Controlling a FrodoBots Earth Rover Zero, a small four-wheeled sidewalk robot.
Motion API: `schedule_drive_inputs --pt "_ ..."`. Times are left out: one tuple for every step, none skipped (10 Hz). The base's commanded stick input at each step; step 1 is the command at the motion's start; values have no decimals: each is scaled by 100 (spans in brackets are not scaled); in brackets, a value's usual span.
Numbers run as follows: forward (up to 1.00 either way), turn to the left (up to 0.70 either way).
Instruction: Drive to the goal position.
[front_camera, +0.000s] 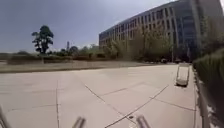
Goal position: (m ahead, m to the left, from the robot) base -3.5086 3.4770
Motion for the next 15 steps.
schedule_drive_inputs --pt "0 45" --pt "0 45" --pt "0 45" --pt "0 45" --pt "0 45" --pt "0 45" --pt "0 45" --pt "0 45" --pt "8 0" --pt "70 0" --pt "70 0" --pt "70 0" --pt "70 0" --pt "70 0" --pt "70 0"
